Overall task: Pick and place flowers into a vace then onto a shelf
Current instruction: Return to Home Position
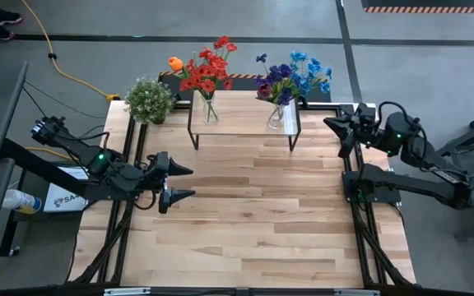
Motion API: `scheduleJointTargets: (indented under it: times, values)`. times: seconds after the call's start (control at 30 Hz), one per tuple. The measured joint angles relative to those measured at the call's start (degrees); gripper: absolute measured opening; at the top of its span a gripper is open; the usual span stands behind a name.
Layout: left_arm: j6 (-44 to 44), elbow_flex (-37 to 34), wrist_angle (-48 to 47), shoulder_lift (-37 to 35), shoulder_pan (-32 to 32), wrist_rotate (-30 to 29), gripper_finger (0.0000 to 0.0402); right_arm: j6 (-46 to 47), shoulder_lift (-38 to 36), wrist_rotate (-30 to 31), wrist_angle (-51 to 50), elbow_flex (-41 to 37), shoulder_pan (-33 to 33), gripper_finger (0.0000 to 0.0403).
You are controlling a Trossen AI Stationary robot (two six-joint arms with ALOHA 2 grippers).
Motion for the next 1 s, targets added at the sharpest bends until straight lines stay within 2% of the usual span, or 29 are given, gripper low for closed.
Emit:
scheduleJointTargets:
  times: [0.13, 0.3, 0.47, 0.73, 0.87, 1.0]
  values:
    - [0.0, 0.0, 0.0, 0.0, 0.0, -0.5, 0.0381, 1.9, -0.7, 0.1, 0.0, 0.0, 0.0, 0.0016]
    - [0.0, 0.0, 0.0, 0.0, 0.0, -1.3, 0.0381, 3.1, -1.0, 0.3, 0.0, 0.0, 0.0, 0.0003]
    - [1.3, 0.0, 0.0, 0.0, 0.0, -8.3, 0.0381, 4.4, -1.0, 0.0, 1.0, 0.0, 0.0, 0.0002]
    - [7.0, 0.0, -0.2, 0.0, 0.0, -12.6, 0.0381, 4.6, -1.0, -2.3, 1.3, 0.0, 0.0, 0.0002]
    - [7.0, 0.0, -0.2, 0.1, 0.0, -19.8, 0.0381, 4.7, -1.0, -2.4, 1.3, 0.0, 0.0, 0.0001]
    - [3.0, 0.0, -0.3, -0.3, 0.0, -26.6, 0.0381, 4.5, -1.0, -2.5, 1.3, 0.0, 0.0, 0.0001]
